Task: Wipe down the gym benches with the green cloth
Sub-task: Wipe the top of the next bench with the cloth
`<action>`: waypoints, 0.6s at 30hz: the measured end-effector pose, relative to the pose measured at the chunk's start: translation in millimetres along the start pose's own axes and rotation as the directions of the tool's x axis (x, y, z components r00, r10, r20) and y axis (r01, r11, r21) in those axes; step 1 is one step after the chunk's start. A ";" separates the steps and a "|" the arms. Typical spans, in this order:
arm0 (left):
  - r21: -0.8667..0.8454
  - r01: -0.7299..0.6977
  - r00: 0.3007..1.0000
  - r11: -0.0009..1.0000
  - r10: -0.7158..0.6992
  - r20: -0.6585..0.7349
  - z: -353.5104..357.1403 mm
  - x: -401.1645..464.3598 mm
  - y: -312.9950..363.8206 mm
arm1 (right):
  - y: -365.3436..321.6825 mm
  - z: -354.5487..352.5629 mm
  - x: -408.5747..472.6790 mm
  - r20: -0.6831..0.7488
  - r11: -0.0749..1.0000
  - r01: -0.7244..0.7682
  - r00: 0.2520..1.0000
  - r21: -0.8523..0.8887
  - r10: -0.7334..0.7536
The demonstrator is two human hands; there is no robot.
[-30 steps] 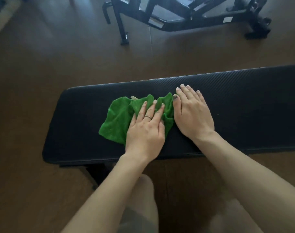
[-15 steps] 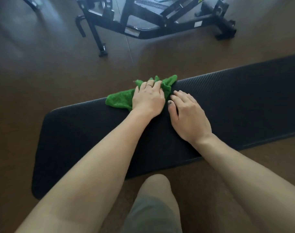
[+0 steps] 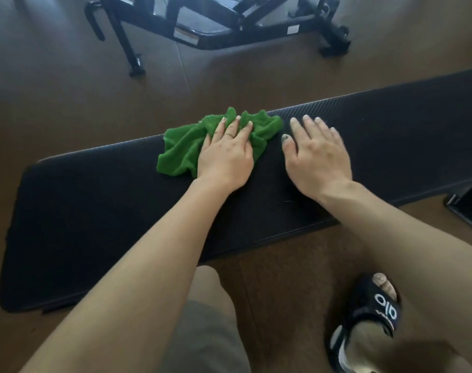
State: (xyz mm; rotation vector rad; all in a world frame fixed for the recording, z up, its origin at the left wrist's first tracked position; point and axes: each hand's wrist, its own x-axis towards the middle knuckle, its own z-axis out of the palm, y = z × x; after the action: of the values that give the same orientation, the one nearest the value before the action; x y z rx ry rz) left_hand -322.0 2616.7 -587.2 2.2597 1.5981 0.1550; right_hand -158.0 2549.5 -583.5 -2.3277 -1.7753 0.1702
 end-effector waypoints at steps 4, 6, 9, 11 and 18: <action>-0.004 0.006 1.000 1.000 -0.006 0.014 1.7 -6.1 17.4 | 28.0 4.8 -16.5 0.056 0.998 -0.065 0.996 -0.002 0.065; 0.000 -0.056 0.998 0.998 0.056 0.000 10.7 -50.3 20.7 | 27.2 8.3 -14.0 0.039 0.998 -0.057 0.998 -0.004 0.057; 0.011 -0.136 0.990 0.991 0.136 -0.029 20.7 -111.6 24.8 | 28.6 7.8 -11.8 0.038 0.999 -0.049 0.998 -0.001 0.049; 0.021 -0.135 0.991 0.991 0.135 -0.023 22.6 -119.8 24.8 | 30.8 7.7 -12.9 0.053 0.999 -0.043 0.998 0.006 0.043; 0.000 -0.061 0.998 0.998 0.061 -0.015 13.5 -10.5 36.8 | 29.7 5.9 -12.3 0.043 0.997 -0.049 0.998 0.054 0.047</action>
State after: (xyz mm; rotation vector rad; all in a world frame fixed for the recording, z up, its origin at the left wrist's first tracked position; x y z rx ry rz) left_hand -289.0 2593.2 -585.4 2.3129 1.5375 0.1880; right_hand -134.7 2530.6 -596.6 -2.3458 -1.7122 0.2736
